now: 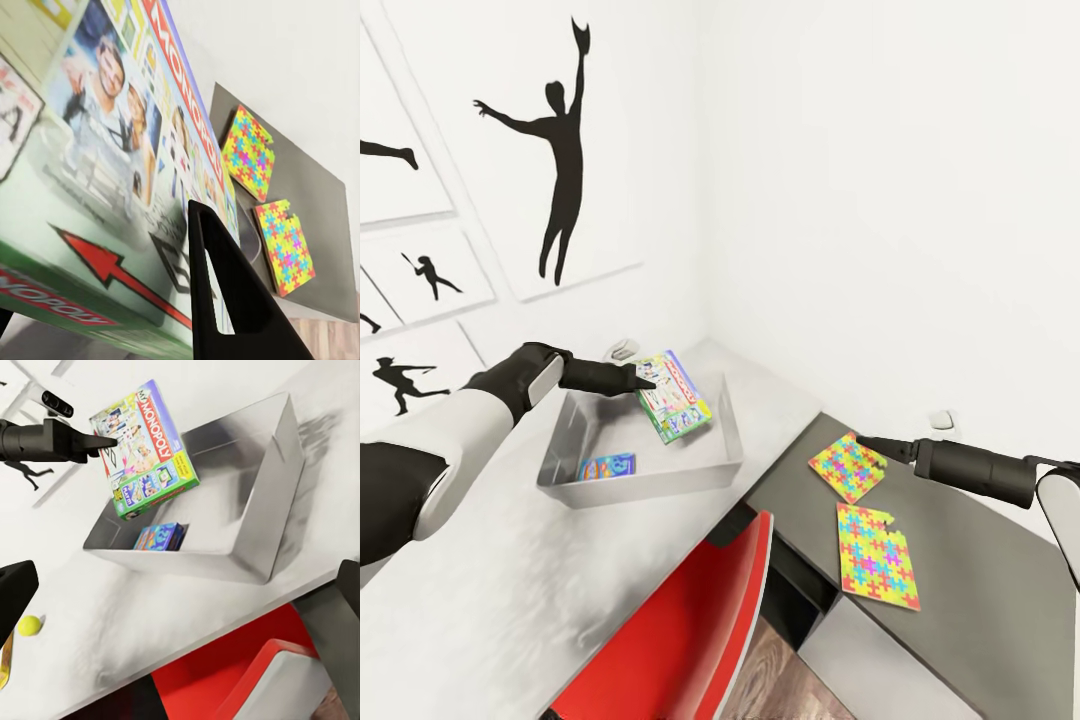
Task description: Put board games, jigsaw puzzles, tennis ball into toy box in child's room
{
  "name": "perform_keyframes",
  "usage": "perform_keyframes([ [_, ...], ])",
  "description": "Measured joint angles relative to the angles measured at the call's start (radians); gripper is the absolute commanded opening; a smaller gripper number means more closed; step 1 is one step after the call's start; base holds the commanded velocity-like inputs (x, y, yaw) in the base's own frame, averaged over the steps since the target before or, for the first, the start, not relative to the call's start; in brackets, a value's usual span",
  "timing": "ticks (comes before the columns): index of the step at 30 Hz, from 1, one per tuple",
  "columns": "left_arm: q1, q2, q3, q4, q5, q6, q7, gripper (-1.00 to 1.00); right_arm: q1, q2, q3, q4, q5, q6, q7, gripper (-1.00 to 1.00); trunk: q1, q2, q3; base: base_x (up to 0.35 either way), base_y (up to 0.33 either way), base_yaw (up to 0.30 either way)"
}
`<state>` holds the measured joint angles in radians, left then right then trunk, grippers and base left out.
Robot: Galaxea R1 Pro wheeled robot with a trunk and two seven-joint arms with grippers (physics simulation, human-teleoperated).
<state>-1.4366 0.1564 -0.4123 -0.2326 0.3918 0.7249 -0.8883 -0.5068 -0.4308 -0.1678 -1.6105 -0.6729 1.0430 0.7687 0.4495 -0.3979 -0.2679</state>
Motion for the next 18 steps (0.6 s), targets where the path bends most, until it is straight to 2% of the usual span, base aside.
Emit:
perform_keyframes([
  [18,0.0,0.0,0.001,0.0,-0.001,-0.002,0.0,-1.0,0.0,0.001,0.001,0.0,0.0,0.0,0.0,1.0,0.0,0.0,-0.029,0.0,0.0,0.0],
])
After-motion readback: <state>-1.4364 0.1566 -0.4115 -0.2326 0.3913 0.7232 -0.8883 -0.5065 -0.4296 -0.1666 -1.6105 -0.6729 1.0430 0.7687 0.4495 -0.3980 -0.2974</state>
